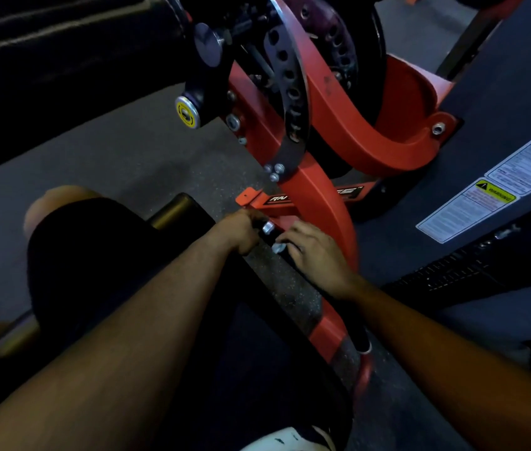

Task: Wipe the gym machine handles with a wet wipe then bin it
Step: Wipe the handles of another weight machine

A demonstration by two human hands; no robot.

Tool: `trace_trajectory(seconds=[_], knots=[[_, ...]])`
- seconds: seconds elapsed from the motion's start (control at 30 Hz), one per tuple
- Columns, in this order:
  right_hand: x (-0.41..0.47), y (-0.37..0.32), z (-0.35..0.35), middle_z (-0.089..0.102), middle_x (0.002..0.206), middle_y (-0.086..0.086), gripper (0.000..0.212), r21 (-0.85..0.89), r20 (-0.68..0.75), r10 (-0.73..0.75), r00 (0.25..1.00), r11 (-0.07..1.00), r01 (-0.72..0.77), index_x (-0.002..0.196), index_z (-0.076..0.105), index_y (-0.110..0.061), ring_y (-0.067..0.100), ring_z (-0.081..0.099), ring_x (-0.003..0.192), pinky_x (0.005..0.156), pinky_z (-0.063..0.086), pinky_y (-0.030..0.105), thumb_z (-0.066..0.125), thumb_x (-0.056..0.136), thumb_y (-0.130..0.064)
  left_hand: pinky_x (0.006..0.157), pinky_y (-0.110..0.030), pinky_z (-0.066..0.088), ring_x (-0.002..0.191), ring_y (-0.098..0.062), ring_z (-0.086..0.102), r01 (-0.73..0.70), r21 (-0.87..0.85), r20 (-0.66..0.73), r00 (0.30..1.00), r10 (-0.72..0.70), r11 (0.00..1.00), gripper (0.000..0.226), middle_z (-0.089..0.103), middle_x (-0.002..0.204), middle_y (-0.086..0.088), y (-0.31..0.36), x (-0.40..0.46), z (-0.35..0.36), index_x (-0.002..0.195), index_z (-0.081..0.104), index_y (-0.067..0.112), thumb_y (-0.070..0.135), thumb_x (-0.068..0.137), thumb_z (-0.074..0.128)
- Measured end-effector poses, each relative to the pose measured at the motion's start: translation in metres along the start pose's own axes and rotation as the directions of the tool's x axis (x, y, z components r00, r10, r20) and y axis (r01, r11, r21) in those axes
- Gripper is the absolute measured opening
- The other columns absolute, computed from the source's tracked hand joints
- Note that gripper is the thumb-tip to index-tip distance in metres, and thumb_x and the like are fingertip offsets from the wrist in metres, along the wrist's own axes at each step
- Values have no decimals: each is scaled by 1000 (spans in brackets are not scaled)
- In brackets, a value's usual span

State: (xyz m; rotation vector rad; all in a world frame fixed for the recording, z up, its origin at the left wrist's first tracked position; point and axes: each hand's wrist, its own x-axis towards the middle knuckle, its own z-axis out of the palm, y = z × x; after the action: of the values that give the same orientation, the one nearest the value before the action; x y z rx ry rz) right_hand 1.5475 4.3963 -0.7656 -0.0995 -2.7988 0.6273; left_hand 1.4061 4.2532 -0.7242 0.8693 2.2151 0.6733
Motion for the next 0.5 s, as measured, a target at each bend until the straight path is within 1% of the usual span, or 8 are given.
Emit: trace_trajectory(seconds=[0.07,0.13,0.17,0.23,0.27,0.33,0.4,0.5], knots=[[-10,6,-3,61,101,0,23,-92,79,-129,988,986,136,106,70,-15,21,59,94,76,53,37,66,87,-2,86,-24,52,120,-19,62,4,-2,1,1000,-4,1000,45,65,138,-3,0,0,0,137,63,17,-2,96,56],[-18,15,-11,60,103,-2,25,-132,144,-209,967,965,228,110,69,-16,20,59,94,74,53,35,64,89,-3,93,-34,56,117,-21,64,19,-16,6,1000,-19,1000,45,66,135,-4,0,1,2,136,63,16,-3,96,55],[-19,19,-15,61,102,-3,25,-97,140,-196,971,973,210,110,70,-16,16,59,93,75,52,33,64,89,-3,94,-37,56,116,-21,65,27,-22,6,1000,-27,999,46,66,135,-4,0,3,3,136,63,17,-4,96,55],[-15,23,-18,61,99,-6,24,14,79,-92,993,996,91,105,73,-15,5,56,88,76,50,30,65,88,0,95,-38,57,117,-21,65,42,-36,4,999,-42,998,48,66,135,-4,-1,5,4,138,62,17,-4,95,56],[-12,22,-16,62,97,-7,23,47,43,-40,998,998,38,103,74,-15,3,55,86,75,51,31,66,87,1,95,-38,57,117,-21,65,49,-46,-1,999,-49,998,48,66,135,-4,-1,6,4,138,62,17,-3,95,57],[-9,15,-8,62,95,-5,23,51,-3,7,1000,999,-7,101,73,-14,9,58,84,73,51,34,67,85,2,95,-40,57,116,-23,65,58,-67,-7,998,-58,996,46,67,134,-5,0,7,5,137,63,17,-2,95,57],[-16,10,-3,62,94,0,23,7,20,-71,997,997,71,102,72,-13,17,59,88,73,52,37,67,85,2,94,-41,57,115,-23,66,66,-78,-1,998,-66,995,47,67,133,-5,0,8,5,137,63,18,-3,95,57],[-29,24,-12,63,101,0,20,-72,159,-226,961,968,240,106,69,-17,21,61,94,76,54,38,59,93,-6,91,-44,59,112,-26,68,72,-82,15,997,-71,994,51,67,133,-7,-3,9,5,138,62,21,-4,94,57]])
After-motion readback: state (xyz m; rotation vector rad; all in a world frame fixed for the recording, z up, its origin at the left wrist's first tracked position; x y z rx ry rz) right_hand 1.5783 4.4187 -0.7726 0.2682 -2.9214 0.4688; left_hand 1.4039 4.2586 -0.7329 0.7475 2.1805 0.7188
